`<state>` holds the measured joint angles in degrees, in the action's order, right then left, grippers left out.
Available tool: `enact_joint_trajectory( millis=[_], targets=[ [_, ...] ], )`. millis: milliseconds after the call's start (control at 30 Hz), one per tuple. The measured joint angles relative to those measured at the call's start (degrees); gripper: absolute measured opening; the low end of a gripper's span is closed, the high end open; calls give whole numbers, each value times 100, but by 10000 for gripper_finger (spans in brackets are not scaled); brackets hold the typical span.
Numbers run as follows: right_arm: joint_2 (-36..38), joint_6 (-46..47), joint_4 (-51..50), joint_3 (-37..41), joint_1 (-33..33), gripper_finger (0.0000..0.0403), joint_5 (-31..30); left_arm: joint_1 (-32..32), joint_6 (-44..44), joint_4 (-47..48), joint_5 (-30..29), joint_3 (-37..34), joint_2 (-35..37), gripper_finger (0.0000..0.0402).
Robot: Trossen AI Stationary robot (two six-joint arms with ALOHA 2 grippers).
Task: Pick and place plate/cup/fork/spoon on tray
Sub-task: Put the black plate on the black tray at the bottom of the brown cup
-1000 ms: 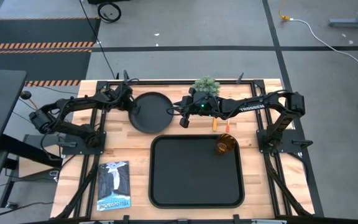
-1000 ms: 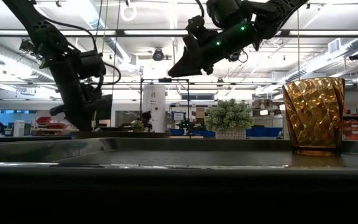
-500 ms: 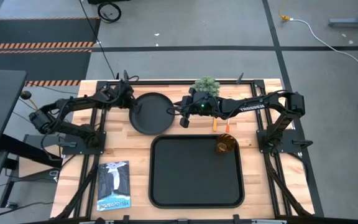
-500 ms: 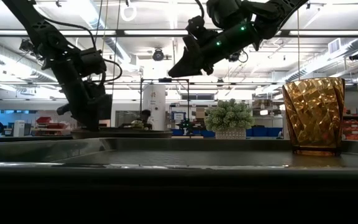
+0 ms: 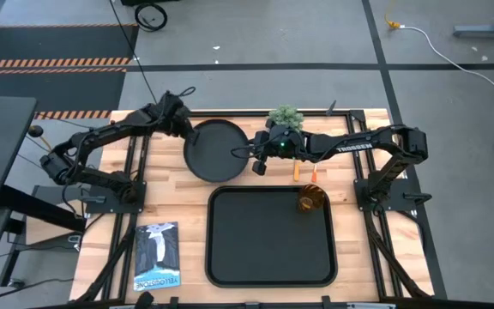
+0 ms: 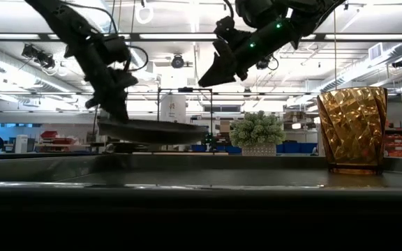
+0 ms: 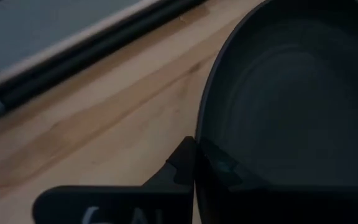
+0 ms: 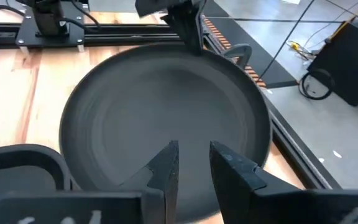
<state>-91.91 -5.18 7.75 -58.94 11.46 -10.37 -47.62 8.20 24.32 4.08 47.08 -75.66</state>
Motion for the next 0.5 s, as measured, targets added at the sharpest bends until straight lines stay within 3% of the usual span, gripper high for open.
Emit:
enact_joint_trajectory(
  millis=[200,500],
  targets=[
    [275,-84,-398,0,0,96,-96,238,-122,531,222,510,0,13],
    [719,-160,-827,0,101,96,-473,1360,275,709,236,526,-7,14]
  ],
)
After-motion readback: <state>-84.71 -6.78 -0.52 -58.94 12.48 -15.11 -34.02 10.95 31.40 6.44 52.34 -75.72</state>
